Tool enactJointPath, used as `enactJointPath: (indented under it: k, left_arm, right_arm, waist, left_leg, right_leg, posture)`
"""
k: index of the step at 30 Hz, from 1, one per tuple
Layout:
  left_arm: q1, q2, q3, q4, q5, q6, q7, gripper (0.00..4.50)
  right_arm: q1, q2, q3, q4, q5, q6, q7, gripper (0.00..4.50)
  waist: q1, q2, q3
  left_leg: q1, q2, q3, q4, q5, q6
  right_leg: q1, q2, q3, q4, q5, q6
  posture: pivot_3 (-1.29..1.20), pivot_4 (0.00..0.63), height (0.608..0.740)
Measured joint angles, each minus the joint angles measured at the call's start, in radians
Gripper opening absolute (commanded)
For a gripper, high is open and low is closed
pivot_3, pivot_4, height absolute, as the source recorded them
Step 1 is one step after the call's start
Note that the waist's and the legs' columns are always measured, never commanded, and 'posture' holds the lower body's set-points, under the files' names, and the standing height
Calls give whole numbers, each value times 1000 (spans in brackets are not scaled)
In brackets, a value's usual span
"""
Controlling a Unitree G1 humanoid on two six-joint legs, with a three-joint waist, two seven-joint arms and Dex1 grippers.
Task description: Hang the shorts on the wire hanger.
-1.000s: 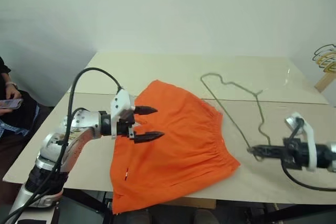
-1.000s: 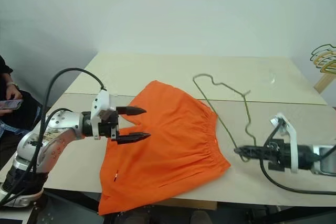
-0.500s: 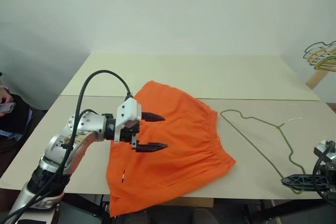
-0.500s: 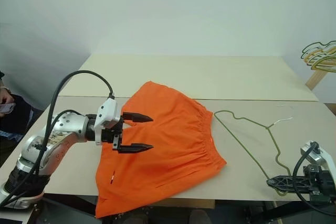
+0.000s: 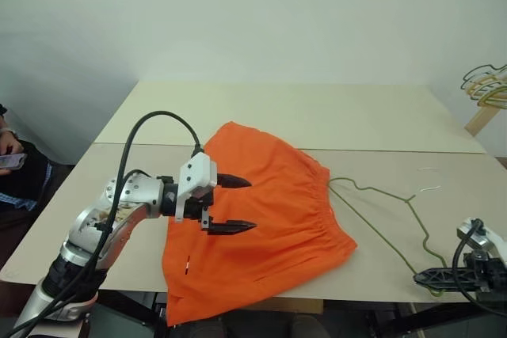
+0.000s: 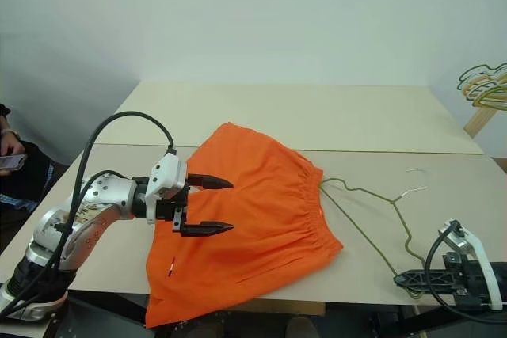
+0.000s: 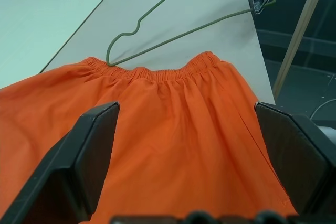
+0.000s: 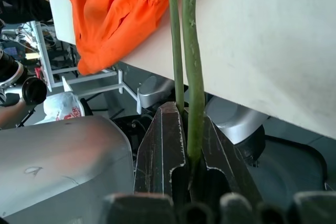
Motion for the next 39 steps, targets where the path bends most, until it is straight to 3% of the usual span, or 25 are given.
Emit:
enactJointPath:
  k: [32, 39]
  left_arm:
    - [8, -25, -6, -1, -9, 0, 12, 4487]
    - [13, -23, -21, 0, 20, -7, 15, 4487]
  right_arm:
    - [4, 81, -4, -41, -6, -17, -3, 0]
    - [-183, 188, 108, 42, -35, -19, -17, 0]
  waist:
    - [2, 0, -1]
    - [-3, -1, -2]
  left_leg:
    - [1, 0, 0, 0, 0, 0]
    - [2, 0, 2, 0, 0, 0]
  right_leg:
    - [0, 0, 1, 2, 0, 0]
    - [0, 1, 3, 2, 0, 0]
  posture:
    - [-77, 0, 740]
    - [-69, 0, 740]
